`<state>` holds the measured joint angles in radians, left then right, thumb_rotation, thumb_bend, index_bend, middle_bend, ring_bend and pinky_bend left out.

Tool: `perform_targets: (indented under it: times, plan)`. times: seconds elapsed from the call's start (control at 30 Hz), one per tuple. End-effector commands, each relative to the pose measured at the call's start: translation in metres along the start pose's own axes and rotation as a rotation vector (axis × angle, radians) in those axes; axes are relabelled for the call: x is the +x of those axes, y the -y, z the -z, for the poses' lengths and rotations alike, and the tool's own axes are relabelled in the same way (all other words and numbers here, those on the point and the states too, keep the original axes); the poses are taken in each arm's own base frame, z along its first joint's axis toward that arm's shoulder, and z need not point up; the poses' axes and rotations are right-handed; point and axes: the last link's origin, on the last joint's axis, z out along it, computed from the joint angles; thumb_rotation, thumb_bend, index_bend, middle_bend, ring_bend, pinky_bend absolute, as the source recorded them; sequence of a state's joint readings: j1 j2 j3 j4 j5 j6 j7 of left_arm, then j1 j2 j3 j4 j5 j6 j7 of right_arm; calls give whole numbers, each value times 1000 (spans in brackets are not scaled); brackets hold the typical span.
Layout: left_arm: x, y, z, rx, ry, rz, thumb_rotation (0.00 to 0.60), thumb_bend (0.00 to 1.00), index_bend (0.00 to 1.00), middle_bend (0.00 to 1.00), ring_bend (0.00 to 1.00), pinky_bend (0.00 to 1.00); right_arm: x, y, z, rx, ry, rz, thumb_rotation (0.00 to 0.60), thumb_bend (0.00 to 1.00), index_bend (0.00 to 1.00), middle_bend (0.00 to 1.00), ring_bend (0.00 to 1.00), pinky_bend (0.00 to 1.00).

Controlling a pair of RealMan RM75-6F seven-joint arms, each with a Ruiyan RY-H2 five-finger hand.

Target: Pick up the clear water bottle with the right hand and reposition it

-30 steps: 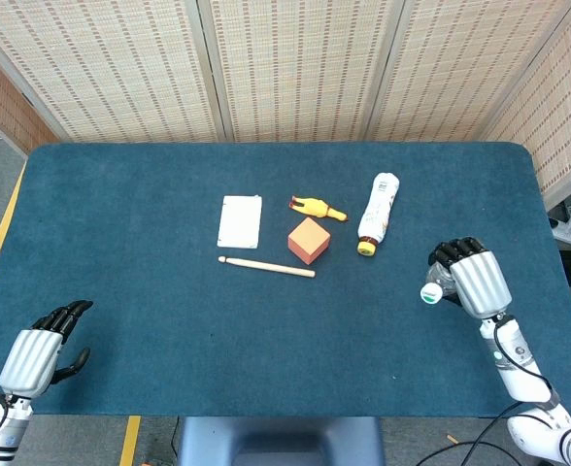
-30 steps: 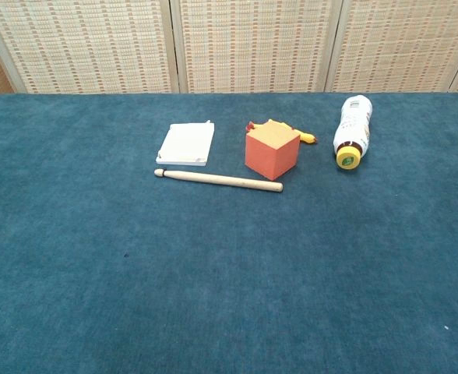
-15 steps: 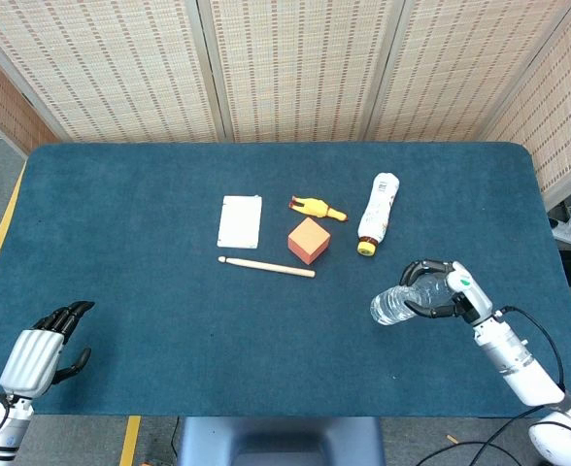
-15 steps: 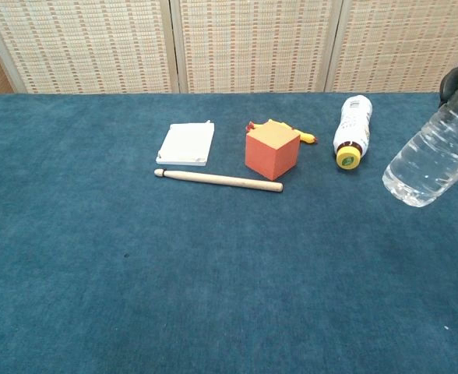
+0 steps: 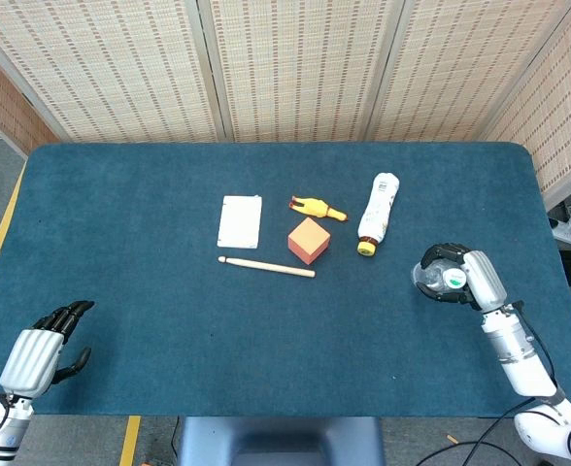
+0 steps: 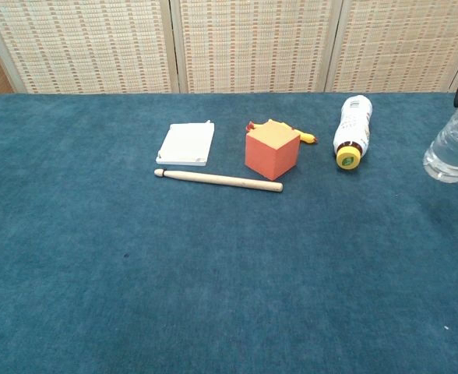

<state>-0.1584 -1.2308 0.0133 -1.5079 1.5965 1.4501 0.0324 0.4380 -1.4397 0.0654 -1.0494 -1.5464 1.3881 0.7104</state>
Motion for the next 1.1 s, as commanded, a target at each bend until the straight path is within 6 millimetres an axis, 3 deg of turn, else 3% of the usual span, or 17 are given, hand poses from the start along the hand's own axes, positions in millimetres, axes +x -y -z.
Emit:
perform_targets:
  times: [0.03, 0.13, 0.27, 0.37, 0.5, 0.8, 0.9, 1.1]
  plan:
    - [0, 1, 0, 3, 1, 2, 600, 355, 135, 152, 203, 386, -15, -5, -4, -31, -102, 324, 600, 385, 832, 754, 614, 686]
    - [0, 1, 0, 4, 0, 4, 600, 355, 134, 153, 202, 386, -14, 21, -7, 30, -58, 133, 600, 385, 832, 754, 614, 686]
    - [0, 1, 0, 3, 2, 3, 600, 356, 135, 152, 203, 386, 1, 63, -4, 97, 32, -113, 600, 385, 833, 754, 614, 686]
    - [0, 1, 0, 2, 3, 3, 600, 354, 135, 152, 203, 386, 13, 79, -1, 122, 39, -171, 600, 385, 833, 754, 615, 686]
    - [0, 1, 0, 2, 2, 5, 600, 356, 135, 152, 202, 386, 15, 72, 1, 90, 29, -135, 600, 385, 833, 754, 614, 686]
    - [0, 0, 0, 1, 4, 5, 600, 356, 135, 152, 203, 386, -13, 6, -2, -138, 29, 58, 600, 385, 832, 754, 615, 687]
    - [-1, 1, 0, 2, 5, 3, 600, 355, 135, 152, 203, 386, -17, 6, -2, -133, 29, 65, 600, 386, 833, 754, 615, 687]
    - [-1, 0, 0, -1, 7, 2, 600, 355, 135, 152, 203, 386, -10, 36, -5, -23, -8, 38, 600, 386, 833, 754, 615, 687]
